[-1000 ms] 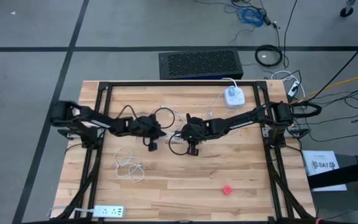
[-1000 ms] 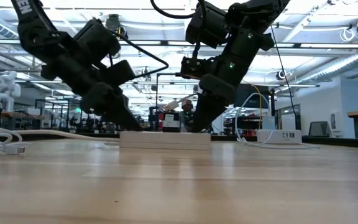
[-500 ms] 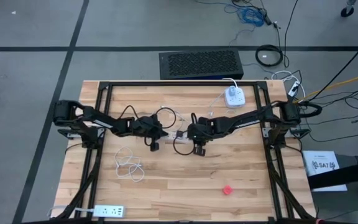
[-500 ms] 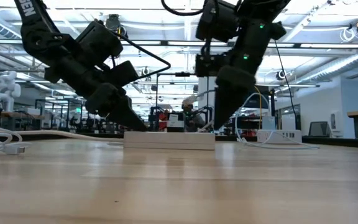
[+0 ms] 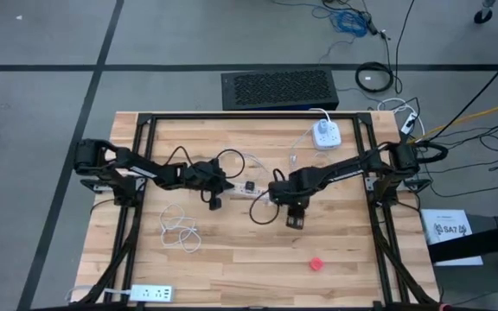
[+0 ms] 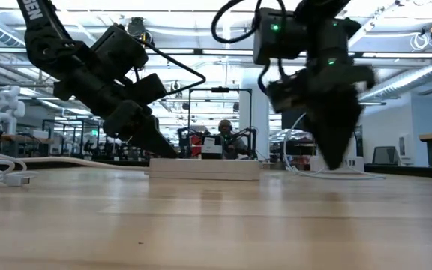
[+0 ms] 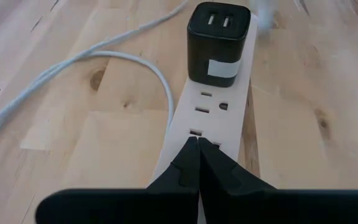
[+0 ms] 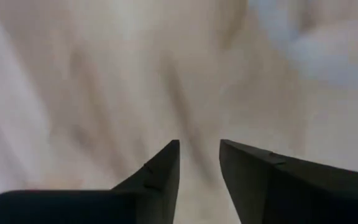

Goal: Insert USB
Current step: Insert the white charger cable into the black charger adapter

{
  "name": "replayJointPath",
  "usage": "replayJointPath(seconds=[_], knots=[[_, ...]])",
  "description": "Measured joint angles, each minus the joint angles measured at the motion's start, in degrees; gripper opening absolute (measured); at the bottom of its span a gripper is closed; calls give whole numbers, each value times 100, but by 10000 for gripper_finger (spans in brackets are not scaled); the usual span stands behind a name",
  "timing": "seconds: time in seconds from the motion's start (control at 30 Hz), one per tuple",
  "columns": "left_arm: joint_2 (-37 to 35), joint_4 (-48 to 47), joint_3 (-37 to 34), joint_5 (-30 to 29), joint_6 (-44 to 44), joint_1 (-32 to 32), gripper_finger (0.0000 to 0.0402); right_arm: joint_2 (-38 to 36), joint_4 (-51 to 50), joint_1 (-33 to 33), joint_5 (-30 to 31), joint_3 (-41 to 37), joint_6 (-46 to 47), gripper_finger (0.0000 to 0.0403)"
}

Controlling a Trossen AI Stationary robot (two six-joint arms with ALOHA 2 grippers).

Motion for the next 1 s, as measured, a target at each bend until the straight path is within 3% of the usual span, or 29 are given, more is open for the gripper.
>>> replayJointPath(seconds=[0.13, 0.27, 0.33, 0.5, 0.6, 0.7, 0.83, 1.0], knots=[[0, 8, -2, -3, 0, 1, 1, -3, -547, 80, -725, 2, 121, 115], [2, 12, -4, -17, 0, 3, 1, -11, -836, 109, -990, 5, 218, 131], [2, 15, -4, -25, 0, 3, 1, -12, -584, 112, -781, 6, 202, 140], [2, 17, -4, -35, 26, 5, 1, -1, 537, 106, 783, 12, -344, 147], [2, 17, -4, -37, 33, 7, 1, 45, 1040, 40, 1195, 13, -638, 140], [2, 17, -4, -37, 32, 10, 1, 101, 1364, -7, 1147, 13, -608, 134], [2, 17, -4, -41, 4, 10, 1, 141, 1461, -12, 619, 17, 434, 136], [2, 17, -4, -44, 4, 10, 1, 117, 877, 406, 849, 14, 865, 149]])
